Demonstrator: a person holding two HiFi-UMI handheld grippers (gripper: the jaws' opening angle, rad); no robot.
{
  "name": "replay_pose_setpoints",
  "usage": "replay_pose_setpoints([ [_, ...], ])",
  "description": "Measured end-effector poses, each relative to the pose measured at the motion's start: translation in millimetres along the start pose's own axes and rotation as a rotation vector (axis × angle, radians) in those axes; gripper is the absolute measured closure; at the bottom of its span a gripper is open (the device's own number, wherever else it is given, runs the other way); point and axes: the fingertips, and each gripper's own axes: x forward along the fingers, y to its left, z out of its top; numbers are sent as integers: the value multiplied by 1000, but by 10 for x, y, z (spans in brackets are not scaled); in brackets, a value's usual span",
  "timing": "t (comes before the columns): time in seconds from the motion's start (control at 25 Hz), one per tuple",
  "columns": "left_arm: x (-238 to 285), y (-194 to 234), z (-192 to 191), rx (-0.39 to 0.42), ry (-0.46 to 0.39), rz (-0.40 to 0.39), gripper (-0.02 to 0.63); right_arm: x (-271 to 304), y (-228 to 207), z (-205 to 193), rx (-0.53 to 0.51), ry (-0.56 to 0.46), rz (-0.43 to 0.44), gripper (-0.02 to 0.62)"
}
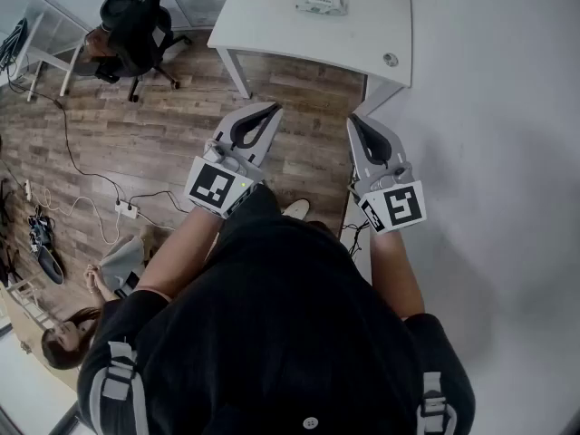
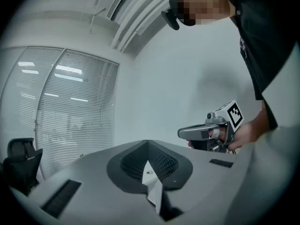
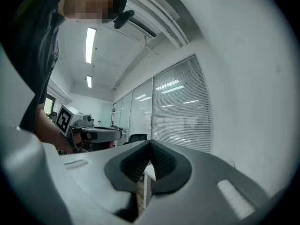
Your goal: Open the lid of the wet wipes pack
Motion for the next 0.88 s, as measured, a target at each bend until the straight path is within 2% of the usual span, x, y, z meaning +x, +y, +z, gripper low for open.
replay_pose_setpoints([
  [0.68,-38,-53,-86,-10,31,1,598,-86,98,-80,20,4,33,583],
  [0.8,-50,-83,-93,-13,36,-1,598,-119,110,-60,21,1,35,563],
  [0.88,-50,-105,-92,-10,40,-6,598,-129,97,-62,12,4,28,512],
])
